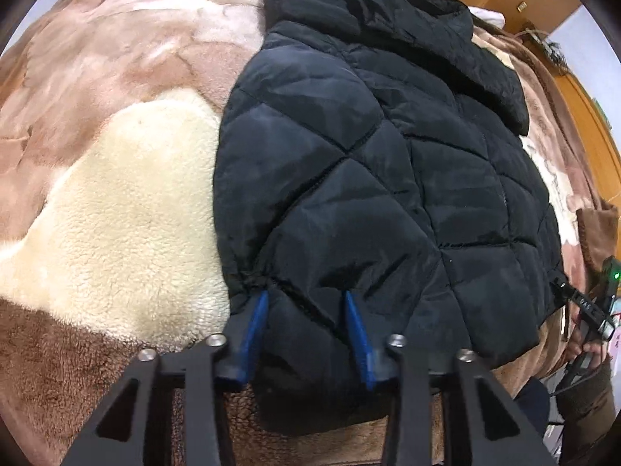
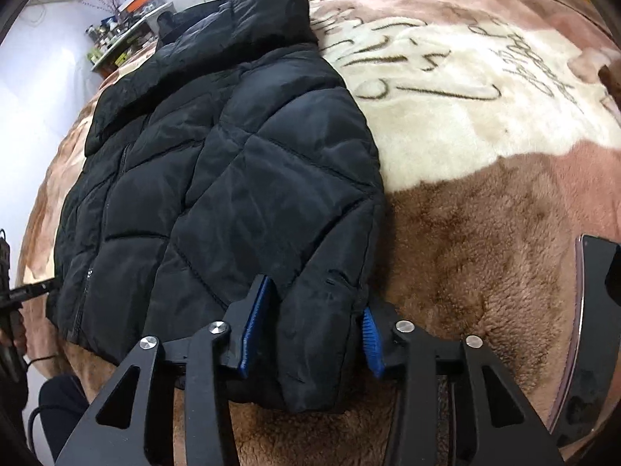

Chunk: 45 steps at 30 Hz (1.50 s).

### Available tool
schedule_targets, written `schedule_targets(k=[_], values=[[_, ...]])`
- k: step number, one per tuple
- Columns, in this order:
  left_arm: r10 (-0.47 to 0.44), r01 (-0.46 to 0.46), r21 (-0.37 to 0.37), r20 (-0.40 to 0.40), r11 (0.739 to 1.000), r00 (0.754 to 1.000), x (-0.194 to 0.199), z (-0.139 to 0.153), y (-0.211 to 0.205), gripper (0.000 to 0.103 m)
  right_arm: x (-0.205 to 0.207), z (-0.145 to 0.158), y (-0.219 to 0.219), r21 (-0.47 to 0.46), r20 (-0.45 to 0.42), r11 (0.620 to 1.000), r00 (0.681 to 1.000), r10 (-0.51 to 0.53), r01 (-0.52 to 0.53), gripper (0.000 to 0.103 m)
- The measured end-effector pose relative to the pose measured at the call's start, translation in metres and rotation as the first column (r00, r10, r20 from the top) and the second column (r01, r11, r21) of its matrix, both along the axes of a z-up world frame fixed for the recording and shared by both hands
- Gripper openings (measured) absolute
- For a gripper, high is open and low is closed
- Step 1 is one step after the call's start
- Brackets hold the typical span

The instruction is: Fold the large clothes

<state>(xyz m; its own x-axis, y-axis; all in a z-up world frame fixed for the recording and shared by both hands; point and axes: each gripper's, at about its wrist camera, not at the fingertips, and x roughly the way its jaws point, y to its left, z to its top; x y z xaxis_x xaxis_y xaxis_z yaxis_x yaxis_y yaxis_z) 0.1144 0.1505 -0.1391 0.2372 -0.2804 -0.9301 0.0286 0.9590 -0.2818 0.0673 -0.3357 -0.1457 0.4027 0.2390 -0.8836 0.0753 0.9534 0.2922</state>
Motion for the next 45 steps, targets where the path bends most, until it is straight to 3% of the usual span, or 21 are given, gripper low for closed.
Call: schedule_targets(k=[5,11,13,14,16,18,19,20,22,29,38,42,43,45], values=[[0.020,-0.020,-0.025,0.021,0.999,1.000,-0.005,0.005,0.008,0.029,0.002,0.001,0.000,0.002,-0.002,1.000,1.000,0.006,-0.006,0.039],[-0.015,0.016,-0.035,0.051,0.999,0.999,-0.008,0.011,0.005,0.028,0.000,0.003,0.001,-0.002,0.009,1.000,1.000,0.016,-0.016,0.034],[-0.005,0.006,-0.048,0.025,0.999,1.000,-0.007,0.006,0.009,0.031,0.000,0.001,0.000,0.002,0.006,1.000,1.000,0.014,-0.014,0.034],[0.001,0.000,-0.060,0.019,0.998,1.000,-0.005,0.005,0.010,0.040,0.000,0.001,0.000,0.003,0.005,1.000,1.000,0.013,-0.013,0.034],[0.013,-0.012,-0.083,0.003,0.996,1.000,0.000,0.000,0.007,0.048,0.001,0.000,0.000,0.004,0.001,1.000,1.000,0.012,-0.012,0.034],[0.009,-0.010,-0.067,-0.009,0.998,1.000,0.004,-0.003,0.001,0.049,0.001,-0.001,-0.001,0.011,-0.002,1.000,1.000,0.006,-0.006,0.034],[0.002,-0.003,-0.049,-0.007,0.999,1.000,0.004,-0.003,-0.002,0.044,0.000,0.000,-0.002,0.015,-0.001,1.000,1.000,0.005,-0.005,0.033],[-0.025,0.025,-0.008,0.001,1.000,1.000,0.003,-0.001,-0.008,0.029,-0.001,0.001,-0.002,0.017,0.005,1.000,1.000,0.008,-0.008,0.028],[-0.082,0.080,0.057,0.039,0.995,0.996,-0.003,0.007,-0.018,0.019,-0.004,0.005,-0.001,0.025,0.021,1.000,1.000,0.013,-0.014,0.023],[-0.138,0.132,0.058,0.099,0.990,0.985,-0.027,0.040,-0.016,0.014,-0.024,0.025,0.001,0.011,0.047,1.000,0.999,0.023,-0.024,0.017],[-0.201,0.199,0.041,0.058,0.979,0.978,-0.071,0.050,-0.009,0.015,-0.072,0.042,-0.005,0.026,0.015,0.998,0.998,0.053,-0.053,0.017],[-0.203,0.202,0.029,0.043,0.979,0.978,-0.072,0.048,-0.002,0.015,-0.079,0.042,-0.007,0.035,-0.003,0.998,0.998,0.055,-0.055,0.018],[-0.193,0.193,0.022,0.040,0.981,0.980,-0.069,0.046,0.001,0.019,-0.079,0.042,-0.007,0.033,-0.008,0.998,0.998,0.061,-0.061,0.019],[-0.153,0.154,-0.024,0.038,0.988,0.988,-0.061,0.049,0.013,0.022,-0.072,0.042,-0.010,0.018,-0.015,0.998,0.998,0.055,-0.055,0.032]])
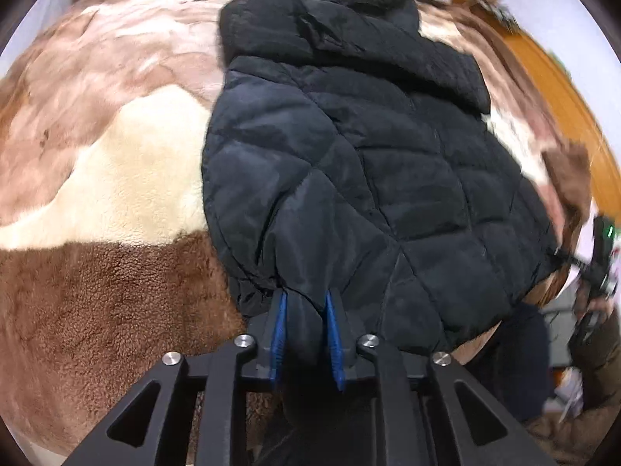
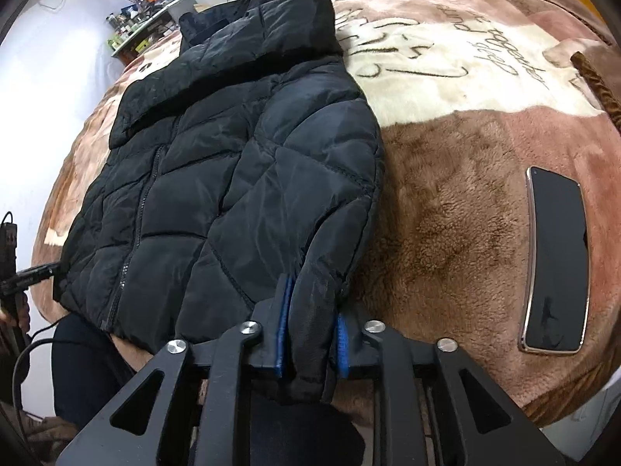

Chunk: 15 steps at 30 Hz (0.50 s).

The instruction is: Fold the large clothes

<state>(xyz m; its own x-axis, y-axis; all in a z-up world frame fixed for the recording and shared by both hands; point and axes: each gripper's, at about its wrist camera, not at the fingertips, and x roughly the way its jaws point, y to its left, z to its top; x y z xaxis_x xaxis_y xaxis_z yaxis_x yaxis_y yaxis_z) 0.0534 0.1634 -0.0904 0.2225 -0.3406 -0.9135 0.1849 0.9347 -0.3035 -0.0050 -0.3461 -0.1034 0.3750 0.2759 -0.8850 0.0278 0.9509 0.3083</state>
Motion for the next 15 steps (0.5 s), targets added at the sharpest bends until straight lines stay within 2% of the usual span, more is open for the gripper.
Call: schedule_targets(k=[1,3,4,6,7,8,10,12,15], values=[[0.003,-0.003,-0.013,-0.002,1.000,1.000,0.005,0.001,0.003,0.024,0.002,0.002,-0.001,-0.014,-0.002,1.000,1.000,-0.007,0.007,0.036],[0.002,-0.002,-0.012,0.031,1.000,1.000,0.018,0.011,0.008,0.027,0.006,0.012,-0.004,-0.051,0.022,0.998,0.999,-0.025,0.026,0.055],[0.002,-0.002,-0.005,0.044,1.000,0.999,0.021,0.016,0.010,0.028,0.009,0.019,-0.007,-0.071,0.045,0.996,0.998,-0.042,0.045,0.057],[0.011,-0.011,0.002,0.102,1.000,0.995,0.037,0.032,0.006,0.039,0.019,0.034,-0.013,-0.081,0.079,0.994,0.995,-0.068,0.075,0.059],[0.017,-0.017,-0.004,0.116,1.000,0.993,0.039,0.038,0.005,0.052,0.025,0.041,-0.015,-0.085,0.092,0.993,0.993,-0.076,0.084,0.059],[0.018,-0.015,-0.020,0.141,1.000,0.990,0.055,0.049,0.005,0.060,0.036,0.050,-0.018,-0.093,0.109,0.991,0.990,-0.088,0.099,0.059],[-0.008,0.011,-0.016,0.181,1.000,0.983,0.077,0.062,0.001,0.062,0.061,0.065,-0.023,-0.080,0.143,0.991,0.985,-0.094,0.106,0.059],[-0.031,0.029,0.009,0.224,1.000,0.974,0.117,0.077,-0.009,0.062,0.091,0.079,-0.023,-0.068,0.177,0.992,0.979,-0.097,0.111,0.059],[-0.008,0.027,-0.071,0.254,0.997,0.967,0.176,0.092,-0.020,0.062,0.148,0.100,-0.018,-0.046,0.231,0.994,0.969,-0.084,0.097,0.059]])
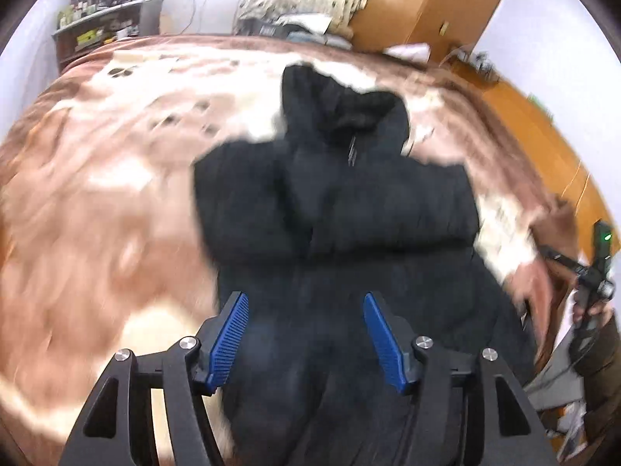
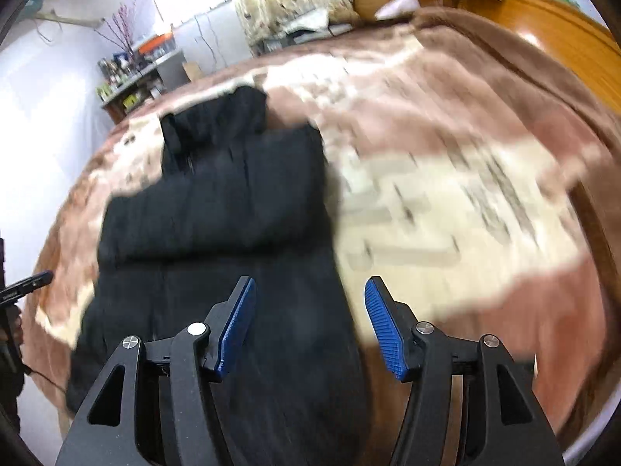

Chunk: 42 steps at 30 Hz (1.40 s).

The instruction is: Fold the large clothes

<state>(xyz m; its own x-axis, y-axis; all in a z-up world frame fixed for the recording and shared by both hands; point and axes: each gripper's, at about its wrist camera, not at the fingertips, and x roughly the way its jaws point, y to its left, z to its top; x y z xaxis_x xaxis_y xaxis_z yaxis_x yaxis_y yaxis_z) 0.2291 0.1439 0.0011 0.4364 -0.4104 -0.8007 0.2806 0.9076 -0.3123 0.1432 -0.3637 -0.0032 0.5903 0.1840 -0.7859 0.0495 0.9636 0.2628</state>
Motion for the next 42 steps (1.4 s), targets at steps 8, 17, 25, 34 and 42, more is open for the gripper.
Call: schedule_targets(k=[8,17,25,34,42], values=[[0.054,-0.052,-0.057,0.020,0.997,0.998,0.140,-0.017,-0.047,0.069,0.187,0.009,0.019,0.149,0.093,0.989,0.995,-0.024,0.009,0.070],[0.028,-0.029,-0.108,-0.014,0.994,1.000,0.213,-0.077,-0.100,0.069,0.348,-0.026,0.032,0.193,0.016,0.969,0.987,-0.158,0.152,0.070],[0.001,-0.001,-0.085,0.003,0.996,1.000,0.217,-0.116,-0.096,0.069,0.416,-0.102,0.050,0.380,-0.161,0.906,0.978,-0.131,0.184,0.070],[-0.020,0.021,-0.099,0.016,0.995,1.000,0.216,-0.116,-0.094,0.069,0.421,-0.145,0.073,0.307,-0.276,0.934,0.956,-0.098,0.185,0.032],[0.056,-0.053,-0.171,0.011,0.984,0.998,0.224,-0.093,-0.078,0.069,0.373,-0.072,0.113,0.054,0.021,0.991,0.992,0.122,-0.123,0.012]])
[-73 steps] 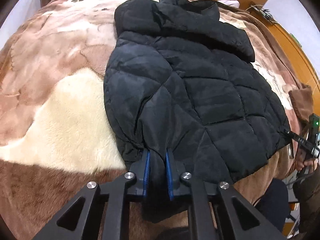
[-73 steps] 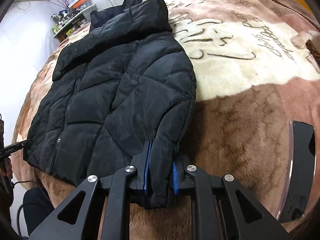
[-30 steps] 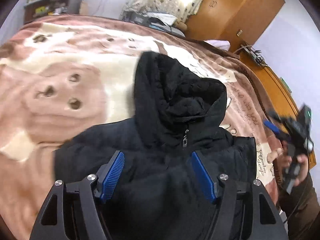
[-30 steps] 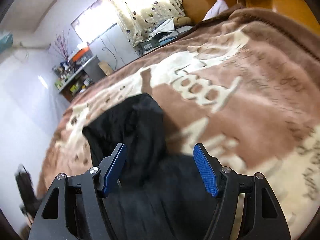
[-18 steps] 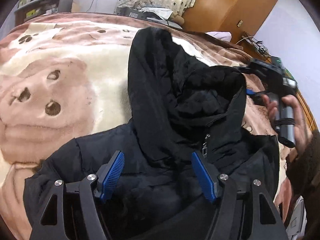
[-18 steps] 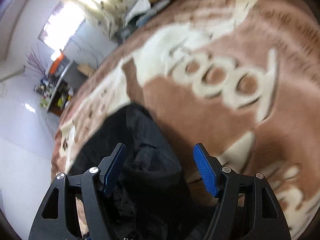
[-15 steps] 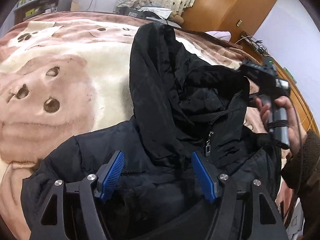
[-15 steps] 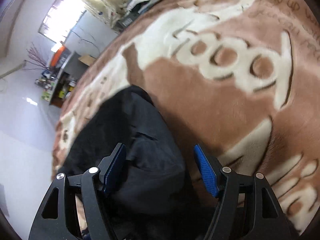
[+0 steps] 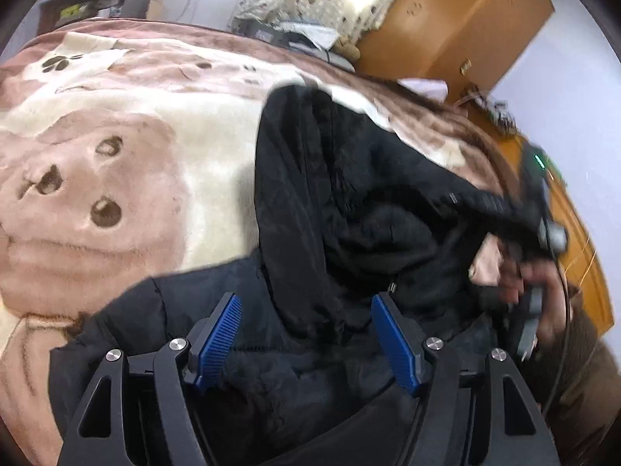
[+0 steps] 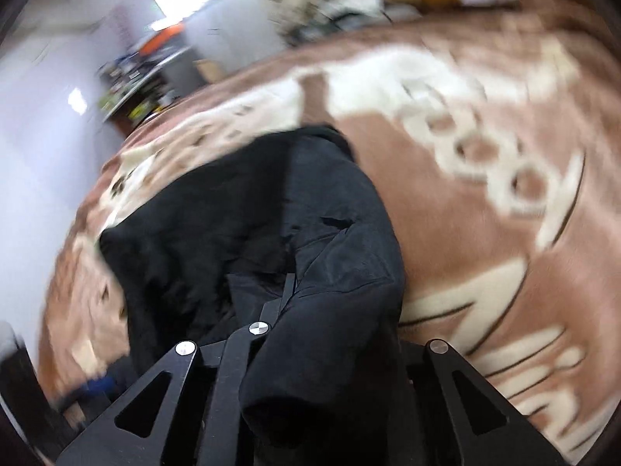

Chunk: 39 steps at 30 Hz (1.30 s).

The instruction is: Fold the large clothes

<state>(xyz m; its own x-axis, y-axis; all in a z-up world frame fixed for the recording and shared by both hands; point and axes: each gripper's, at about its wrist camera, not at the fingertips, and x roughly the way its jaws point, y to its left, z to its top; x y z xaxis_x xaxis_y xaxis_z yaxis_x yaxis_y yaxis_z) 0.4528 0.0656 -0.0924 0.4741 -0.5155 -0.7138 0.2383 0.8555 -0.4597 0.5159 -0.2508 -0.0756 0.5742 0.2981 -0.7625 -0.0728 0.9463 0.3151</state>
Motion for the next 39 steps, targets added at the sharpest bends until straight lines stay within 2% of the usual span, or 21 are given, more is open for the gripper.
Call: schedule_targets(k=[3,7,9,13,14,15,16,17,18,19,20,22,25,28,29,31,34,35,36,38,39], values=[[0.066,-0.067,0.008,0.047,0.998,0.997,0.001,0.016,0.011,0.070,-0.036,0.027,0.026,-0.176,0.142,0.978,0.981,0.135,-0.109,0.011],[0.108,-0.106,-0.049,0.040,0.993,0.993,-0.006,0.027,0.020,0.072,-0.100,0.038,0.065,-0.348,0.263,0.905,0.902,0.343,-0.243,0.011],[0.104,-0.101,-0.064,0.044,0.993,0.994,-0.015,0.032,0.019,0.072,-0.132,0.034,0.078,-0.394,0.274,0.865,0.859,0.433,-0.310,0.011],[0.088,-0.085,-0.072,0.049,0.994,0.995,-0.024,0.037,0.009,0.074,-0.192,-0.001,0.094,-0.576,0.199,0.706,0.767,0.610,-0.412,0.017],[0.088,-0.084,-0.078,0.041,0.993,0.995,-0.025,0.036,0.006,0.078,-0.195,-0.006,0.094,-0.597,0.184,0.688,0.765,0.618,-0.412,0.022],[0.075,-0.072,-0.085,0.032,0.994,0.997,-0.025,0.034,0.000,0.078,-0.195,-0.009,0.088,-0.579,0.163,0.702,0.785,0.598,-0.415,0.028],[0.061,-0.058,-0.093,0.031,0.994,0.998,-0.027,0.032,-0.004,0.078,-0.190,-0.007,0.075,-0.471,0.136,0.759,0.813,0.566,-0.449,0.035],[0.039,-0.036,-0.100,0.029,0.994,0.999,-0.027,0.030,-0.013,0.078,-0.182,-0.001,0.055,-0.307,0.131,0.830,0.843,0.521,-0.466,0.051],[0.023,-0.020,-0.098,0.029,0.995,0.999,-0.028,0.028,-0.020,0.078,-0.175,0.003,0.041,-0.199,0.141,0.871,0.866,0.480,-0.450,0.058],[-0.003,0.007,-0.110,0.034,0.994,0.999,-0.026,0.027,-0.033,0.078,-0.167,0.008,0.023,-0.077,0.154,0.912,0.899,0.409,-0.402,0.058],[-0.014,0.019,-0.133,0.035,0.991,0.999,-0.027,0.025,-0.041,0.078,-0.160,0.010,0.013,-0.040,0.157,0.930,0.917,0.366,-0.364,0.058],[-0.056,0.064,-0.223,0.041,0.973,0.998,-0.024,0.022,-0.064,0.078,-0.156,0.008,0.012,-0.103,0.156,0.935,0.923,0.353,-0.340,0.058],[-0.093,0.091,-0.243,0.005,0.966,0.996,-0.017,0.013,-0.099,0.078,-0.156,-0.008,0.020,-0.156,0.084,0.928,0.932,0.353,-0.338,0.049],[-0.131,0.117,-0.199,-0.059,0.973,0.990,-0.012,-0.006,-0.135,0.078,-0.160,-0.017,0.019,-0.164,0.069,0.920,0.926,0.370,-0.355,0.049],[-0.157,0.147,-0.106,-0.096,0.983,0.983,-0.012,-0.015,-0.152,0.077,-0.163,-0.018,0.017,-0.149,0.058,0.918,0.923,0.380,-0.368,0.049],[-0.175,0.169,-0.065,-0.116,0.984,0.978,-0.018,-0.024,-0.162,0.077,-0.161,-0.016,0.005,-0.096,0.020,0.910,0.914,0.406,-0.402,0.049],[-0.153,0.144,-0.098,-0.096,0.985,0.984,-0.020,-0.024,-0.154,0.077,-0.160,0.001,-0.027,0.008,0.017,0.922,0.922,0.386,-0.386,0.049],[-0.151,0.139,-0.115,-0.098,0.984,0.984,-0.020,-0.024,-0.151,0.077,-0.156,0.010,-0.044,0.070,0.045,0.934,0.937,0.347,-0.350,0.051],[-0.148,0.136,-0.120,-0.093,0.983,0.985,-0.020,-0.023,-0.150,0.077,-0.158,0.018,-0.052,0.125,0.063,0.939,0.947,0.315,-0.321,0.058],[-0.152,0.143,-0.102,-0.092,0.984,0.984,-0.021,-0.023,-0.150,0.077,-0.128,0.024,-0.085,0.277,0.076,0.946,0.985,0.153,-0.168,0.075],[-0.158,0.150,-0.084,-0.091,0.985,0.983,-0.022,-0.024,-0.151,0.077,-0.111,0.022,-0.095,0.302,0.063,0.949,0.995,0.076,-0.092,0.077]])
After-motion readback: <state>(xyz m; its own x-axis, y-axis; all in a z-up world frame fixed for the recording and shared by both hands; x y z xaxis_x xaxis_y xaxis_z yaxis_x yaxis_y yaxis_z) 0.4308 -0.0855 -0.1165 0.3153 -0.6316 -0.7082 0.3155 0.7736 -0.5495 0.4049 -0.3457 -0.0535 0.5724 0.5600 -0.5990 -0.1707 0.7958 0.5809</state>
